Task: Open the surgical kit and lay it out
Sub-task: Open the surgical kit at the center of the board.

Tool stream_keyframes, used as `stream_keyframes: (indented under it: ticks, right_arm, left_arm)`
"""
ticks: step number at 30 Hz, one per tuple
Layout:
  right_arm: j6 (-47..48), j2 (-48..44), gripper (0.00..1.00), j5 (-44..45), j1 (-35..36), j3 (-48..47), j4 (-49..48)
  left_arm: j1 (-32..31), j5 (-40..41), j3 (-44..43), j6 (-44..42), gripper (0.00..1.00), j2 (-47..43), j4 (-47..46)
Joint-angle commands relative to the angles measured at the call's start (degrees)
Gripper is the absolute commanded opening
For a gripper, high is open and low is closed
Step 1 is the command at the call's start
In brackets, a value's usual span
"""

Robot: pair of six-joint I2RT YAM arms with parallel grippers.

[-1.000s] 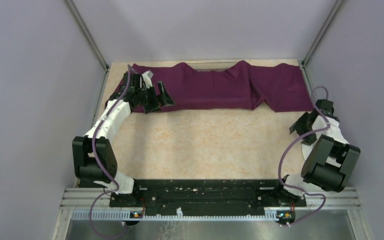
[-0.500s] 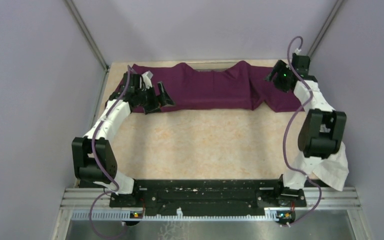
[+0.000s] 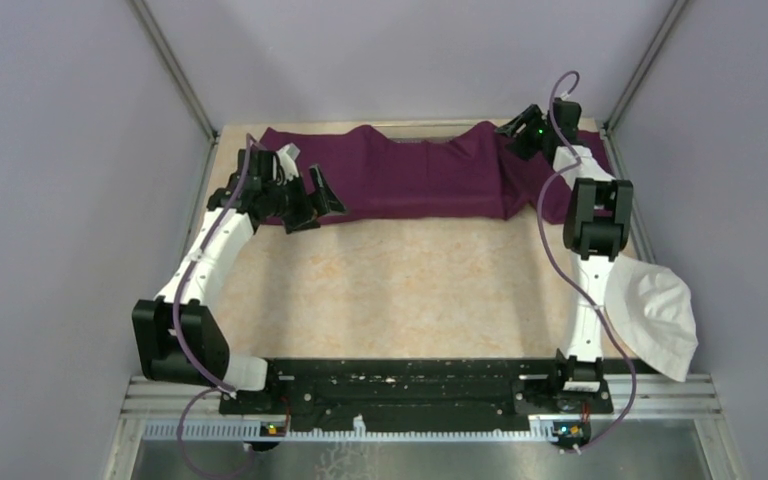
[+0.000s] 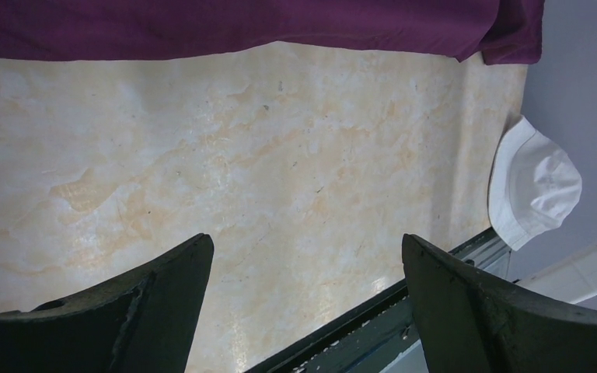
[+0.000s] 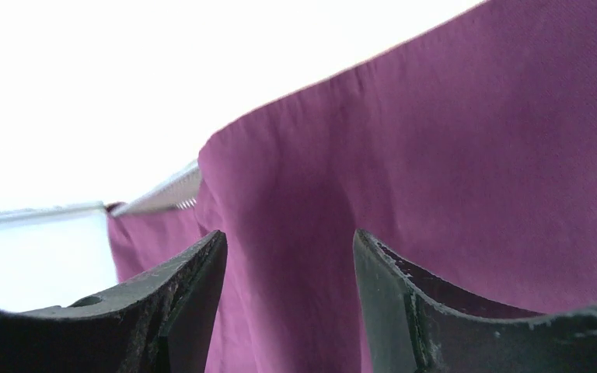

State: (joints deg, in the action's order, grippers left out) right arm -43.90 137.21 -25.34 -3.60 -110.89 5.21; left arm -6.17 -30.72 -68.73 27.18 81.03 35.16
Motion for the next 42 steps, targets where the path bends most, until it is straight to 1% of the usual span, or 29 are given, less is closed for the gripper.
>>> stream_keyframes:
  ticks: [1,4,6,8,12,17,19,20,22,24,26,27,30,36,39,40,42]
  right_arm:
    - [-12.4,5.0,0.61,0.3,0.8,-9.7,-6.7]
    - [-14.3,9.2,0.61,2.2,1.4,-16.4,-2.0]
    - [-15.1,11.9,0.62,2.6,1.7,-19.6,-0.5]
    - [-15.7,13.3,0.62,4.0,2.0,-21.4,0.9]
    - [-17.1,15.2,0.61,5.6,2.8,-22.7,0.1]
    - [-19.7,18.5,0.55,5.5,3.2,-27.0,0.5]
    - [-20.1,19.0,0.51,5.6,3.2,-28.0,0.3]
    - [-20.2,19.1,0.48,5.8,3.2,-28.4,0.5]
    - [-20.5,19.3,0.36,5.5,3.2,-28.5,0.2]
    - [-21.3,19.1,0.27,4.7,3.2,-28.5,-0.3]
    - [-22.2,18.8,0.12,3.5,3.2,-28.5,-1.2]
    - [-22.5,18.5,0.08,3.1,3.2,-28.5,-1.4]
    - [-22.4,16.8,0.0,2.3,3.2,-28.1,-1.5]
    - [-20.1,10.3,0.0,0.6,3.1,-23.9,-0.3]
    - [-16.2,6.8,0.0,0.0,2.8,-23.3,5.3]
    - [-14.7,5.6,0.0,0.0,2.7,-22.3,8.5]
    - [-10.7,1.7,0.0,-0.4,2.7,-19.1,11.6]
  left_arm:
    - [-0.3,1.1,1.1,4.2,0.97,-3.2,3.0]
    - [-0.3,1.8,1.6,5.4,0.97,-3.9,2.6]
    - [-0.3,2.1,1.7,6.1,0.97,-4.2,2.6]
    - [-0.4,2.4,2.0,6.4,0.97,-4.5,2.7]
    - [-0.4,3.2,2.3,6.7,0.97,-5.2,2.8]
    - [-0.3,3.2,2.4,6.8,0.97,-5.3,3.2]
    - [-0.4,3.3,2.6,7.0,0.97,-5.4,3.2]
    - [-0.4,3.5,2.8,7.1,0.97,-5.6,3.3]
    - [-0.4,3.6,3.3,7.3,0.97,-5.9,3.1]
    - [-0.4,3.6,3.7,7.6,0.97,-6.2,2.8]
    - [-0.4,3.5,3.9,7.8,0.97,-6.4,2.7]
    - [-0.4,3.6,3.9,7.8,0.97,-6.4,2.5]
    - [-0.4,3.7,3.9,7.7,0.97,-6.6,2.3]
    - [-0.4,4.2,3.8,6.9,0.97,-6.5,1.6]
    - [-0.3,4.7,2.8,6.0,0.97,-5.8,1.4]
    - [-0.3,4.9,2.4,5.7,0.97,-5.5,1.6]
    - [-0.3,5.1,1.5,5.1,0.97,-4.8,1.4]
